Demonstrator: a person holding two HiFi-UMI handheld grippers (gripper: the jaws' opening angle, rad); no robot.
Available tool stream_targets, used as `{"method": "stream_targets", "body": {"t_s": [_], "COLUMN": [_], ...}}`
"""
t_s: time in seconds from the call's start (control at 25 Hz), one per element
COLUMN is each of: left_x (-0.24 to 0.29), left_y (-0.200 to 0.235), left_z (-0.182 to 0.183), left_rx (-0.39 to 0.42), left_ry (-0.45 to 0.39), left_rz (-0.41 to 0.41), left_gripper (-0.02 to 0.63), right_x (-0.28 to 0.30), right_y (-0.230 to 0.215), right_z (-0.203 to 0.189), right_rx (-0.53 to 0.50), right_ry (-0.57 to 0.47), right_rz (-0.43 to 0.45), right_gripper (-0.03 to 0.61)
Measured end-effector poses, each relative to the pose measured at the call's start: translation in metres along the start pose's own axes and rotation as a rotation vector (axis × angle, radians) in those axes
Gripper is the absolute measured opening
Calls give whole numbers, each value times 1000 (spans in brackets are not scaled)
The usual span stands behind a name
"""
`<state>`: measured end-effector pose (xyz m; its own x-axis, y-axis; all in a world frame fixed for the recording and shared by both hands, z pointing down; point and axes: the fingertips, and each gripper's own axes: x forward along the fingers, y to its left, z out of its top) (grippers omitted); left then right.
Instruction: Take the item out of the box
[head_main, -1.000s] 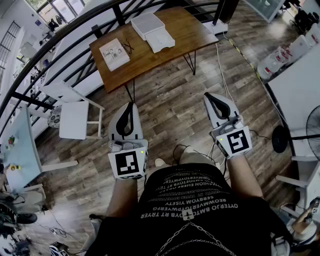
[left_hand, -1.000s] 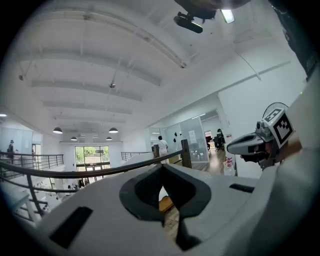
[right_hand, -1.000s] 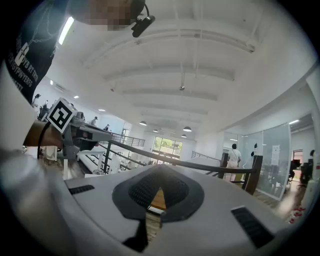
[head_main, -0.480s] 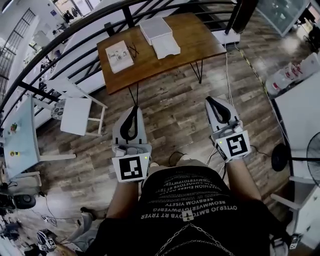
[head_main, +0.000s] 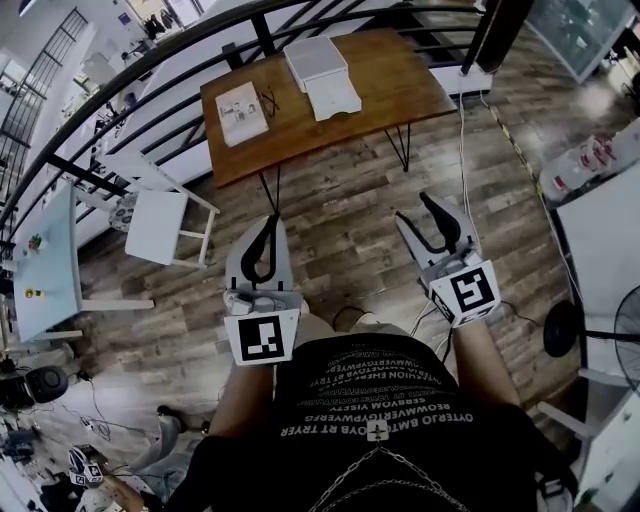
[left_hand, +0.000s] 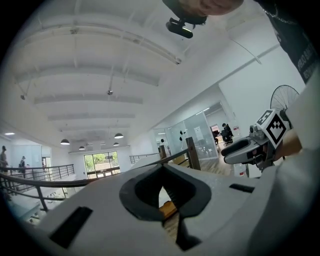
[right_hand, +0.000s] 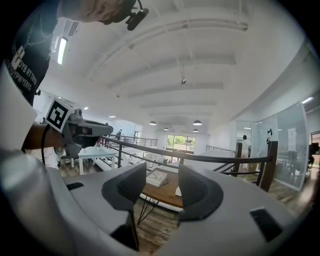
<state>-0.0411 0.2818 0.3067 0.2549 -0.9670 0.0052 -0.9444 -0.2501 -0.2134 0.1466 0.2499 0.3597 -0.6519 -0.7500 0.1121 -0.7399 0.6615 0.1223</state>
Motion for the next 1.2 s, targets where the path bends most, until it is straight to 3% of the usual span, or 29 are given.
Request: {"method": "stream_targets", "body": {"t_s": [0.36,0.72,1.12,1.2], "left_x": [24,96,179,191], "left_y": [-1,14,59,69], "left_z": [-11,-13,-35,-36], "left_rx": [12,-12,-34,-4], "left_ry": [19,-7,5,-1], "left_rz": [-39,-113,-138,-138], "left_gripper": [6,5,6,6], "right_x": [22,74,155,170], "right_y": [-15,-37,-72,-76], "right_z": [-14,-19,-19,-16], "right_rx": [38,45,45,44], "right_ry": [17,57,88,95], "right_rz": [-18,-32,-41,-42], "right_gripper": [210,213,215,215]}}
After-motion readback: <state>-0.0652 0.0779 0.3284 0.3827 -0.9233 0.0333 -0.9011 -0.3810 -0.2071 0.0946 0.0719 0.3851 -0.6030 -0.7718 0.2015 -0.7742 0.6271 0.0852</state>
